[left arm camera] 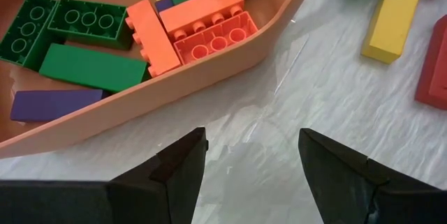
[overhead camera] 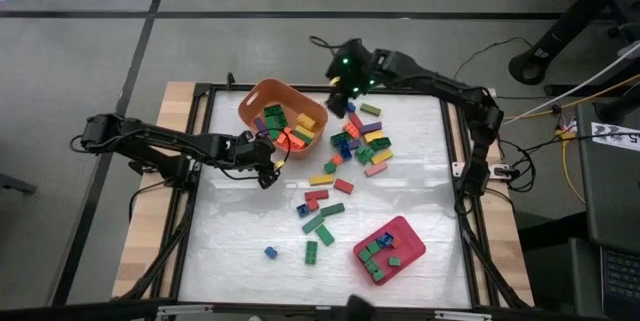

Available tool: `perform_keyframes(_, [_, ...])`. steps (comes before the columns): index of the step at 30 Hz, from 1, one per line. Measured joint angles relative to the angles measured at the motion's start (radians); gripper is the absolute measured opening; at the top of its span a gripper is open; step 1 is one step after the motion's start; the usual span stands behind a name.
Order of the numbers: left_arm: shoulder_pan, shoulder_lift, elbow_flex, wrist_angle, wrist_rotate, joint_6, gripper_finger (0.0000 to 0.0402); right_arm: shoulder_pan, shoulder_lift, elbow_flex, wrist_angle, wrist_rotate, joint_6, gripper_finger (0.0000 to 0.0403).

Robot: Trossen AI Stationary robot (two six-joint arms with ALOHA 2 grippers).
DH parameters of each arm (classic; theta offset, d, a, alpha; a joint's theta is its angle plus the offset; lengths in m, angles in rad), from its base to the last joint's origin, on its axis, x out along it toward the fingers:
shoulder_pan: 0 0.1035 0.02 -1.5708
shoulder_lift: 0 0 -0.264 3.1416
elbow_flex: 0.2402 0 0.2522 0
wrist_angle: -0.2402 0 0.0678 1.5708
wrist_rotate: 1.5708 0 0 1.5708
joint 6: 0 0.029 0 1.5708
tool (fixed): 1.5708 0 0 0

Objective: Sort blocks by size
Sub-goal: Put the large dark blue block into the orange bin

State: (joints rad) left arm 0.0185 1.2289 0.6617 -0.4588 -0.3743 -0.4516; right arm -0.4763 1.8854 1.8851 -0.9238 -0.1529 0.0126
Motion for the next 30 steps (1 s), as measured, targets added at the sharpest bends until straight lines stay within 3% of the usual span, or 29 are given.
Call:
perform_keyframes(6, [0.000, 0.000, 0.000, 0.000, 0.000, 0.000, 0.0217, -0.108, 0.014, -0.045, -0.186, 0.146, -0.192, 0.0207])
perform_keyframes(17, [0.000, 0.000, 0.000, 0.000, 0.000, 0.003, 0.0217, -0.246, 0.015, -0.268, -0.042, 0.109, -0.283, 0.0205])
perform_keyframes(30, [0.000, 0.000, 0.000, 0.001, 0.000, 0.002, 0.0217, -0.257, 0.016, -0.449, 0.122, 0.113, -0.306, 0.0205])
